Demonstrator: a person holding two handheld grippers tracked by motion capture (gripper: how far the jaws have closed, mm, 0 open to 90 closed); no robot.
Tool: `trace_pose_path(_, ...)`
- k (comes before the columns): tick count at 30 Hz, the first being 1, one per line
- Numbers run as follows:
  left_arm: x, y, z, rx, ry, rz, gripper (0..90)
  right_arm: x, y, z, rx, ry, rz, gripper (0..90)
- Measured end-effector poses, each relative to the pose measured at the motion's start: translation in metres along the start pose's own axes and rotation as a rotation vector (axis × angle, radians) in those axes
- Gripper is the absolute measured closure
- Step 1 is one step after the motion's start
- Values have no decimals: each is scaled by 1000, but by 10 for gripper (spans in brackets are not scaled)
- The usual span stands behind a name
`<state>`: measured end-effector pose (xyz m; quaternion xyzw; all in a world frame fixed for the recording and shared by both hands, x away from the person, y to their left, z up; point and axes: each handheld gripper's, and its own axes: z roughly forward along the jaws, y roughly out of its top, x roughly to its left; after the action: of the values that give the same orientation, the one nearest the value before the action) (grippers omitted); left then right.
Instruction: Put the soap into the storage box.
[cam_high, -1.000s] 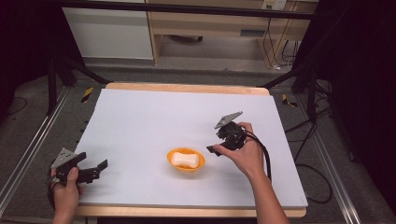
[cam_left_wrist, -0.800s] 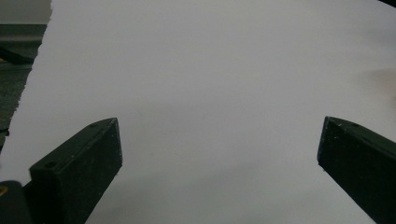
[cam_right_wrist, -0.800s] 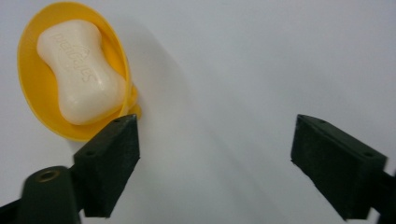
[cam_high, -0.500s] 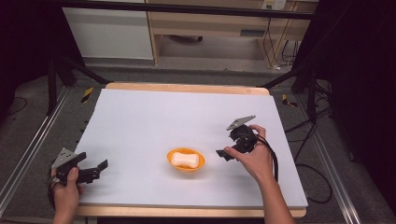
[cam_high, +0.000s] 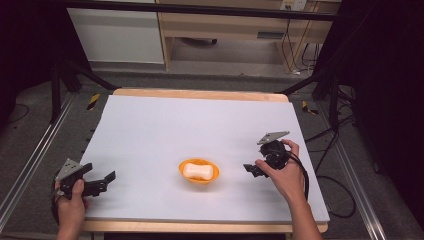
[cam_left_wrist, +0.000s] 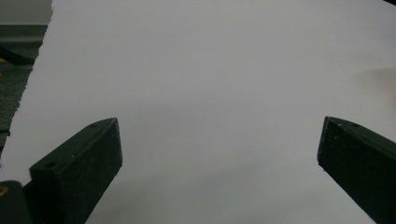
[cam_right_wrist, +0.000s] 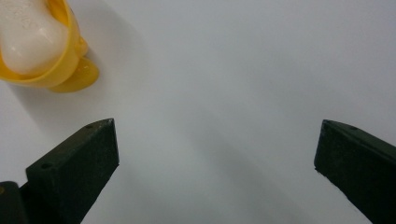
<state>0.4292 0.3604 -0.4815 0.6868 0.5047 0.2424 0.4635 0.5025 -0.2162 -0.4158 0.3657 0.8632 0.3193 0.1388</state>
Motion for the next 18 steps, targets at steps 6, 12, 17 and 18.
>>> trace_pose_path(6, 0, 0, 0, 0, 2, 3, 0, -3, -8, -6, -11, -17, 16, 4)
trace_pose_path(12, 0, 0, 0, -1, 5, 6, 0, -9, -20, -9, -15, -22, 33, 4)
trace_pose_path(17, 0, 0, 0, -1, 6, 11, 0, -12, -29, -11, -17, -35, 45, 4)
trace_pose_path(18, 0, 0, 0, -2, 6, 9, 0, -13, -31, -12, -21, -34, 49, 4)
